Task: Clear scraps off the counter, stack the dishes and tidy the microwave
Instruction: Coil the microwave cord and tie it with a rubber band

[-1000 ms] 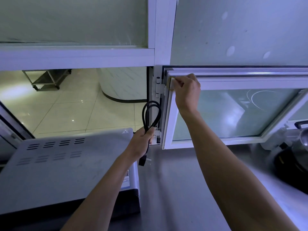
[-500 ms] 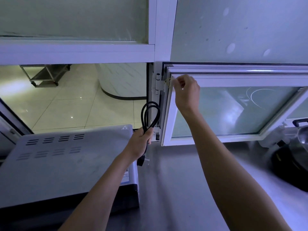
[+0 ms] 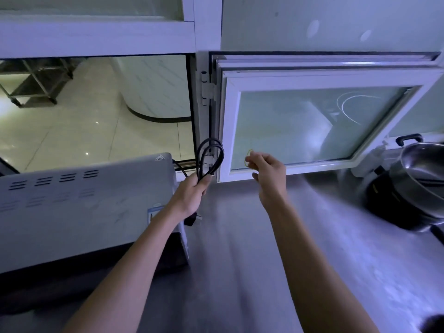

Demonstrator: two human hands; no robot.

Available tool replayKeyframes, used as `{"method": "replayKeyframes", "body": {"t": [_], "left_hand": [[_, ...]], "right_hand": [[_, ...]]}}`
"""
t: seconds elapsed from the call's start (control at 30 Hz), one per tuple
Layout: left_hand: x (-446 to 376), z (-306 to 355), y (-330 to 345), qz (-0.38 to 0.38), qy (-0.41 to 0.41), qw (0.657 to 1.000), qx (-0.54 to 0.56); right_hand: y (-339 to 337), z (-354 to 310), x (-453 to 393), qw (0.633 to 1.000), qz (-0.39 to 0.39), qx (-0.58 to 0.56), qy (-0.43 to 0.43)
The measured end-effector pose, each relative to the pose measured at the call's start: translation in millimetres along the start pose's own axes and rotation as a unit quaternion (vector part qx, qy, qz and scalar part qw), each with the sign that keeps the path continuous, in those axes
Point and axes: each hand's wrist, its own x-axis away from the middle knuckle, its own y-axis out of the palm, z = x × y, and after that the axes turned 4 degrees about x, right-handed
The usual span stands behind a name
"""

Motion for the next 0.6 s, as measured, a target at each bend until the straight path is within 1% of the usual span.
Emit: {"method": "replayKeyframes", "body": {"t": [0.1,0.2,0.37,0.6], "left_hand": [[-0.3,-2.4,1.2,0.002,-0.005,1.0,-0.012],[1.0,-5.6,1.9,-0.002,-0.007,1.0,-0.012],[2.7,-12.0,1.5,-0.003,-0.014,1.0,-0.01],[1.9,-16.4,3.5,-0.011,-0.016,1.0,-0.009]], "right_hand": [[-4.4,6.0,4.8,0.995,-0.033,-0.082,0.048],[-6.2,7.7,7.5,0.985,-0.041,-0.152,0.068],[-5.5,8.5,11.9,0.983,-0.049,-0.167,0.057],[-6.1,11.5,12.1,0.99,-0.057,-0.131,0.017]]}}
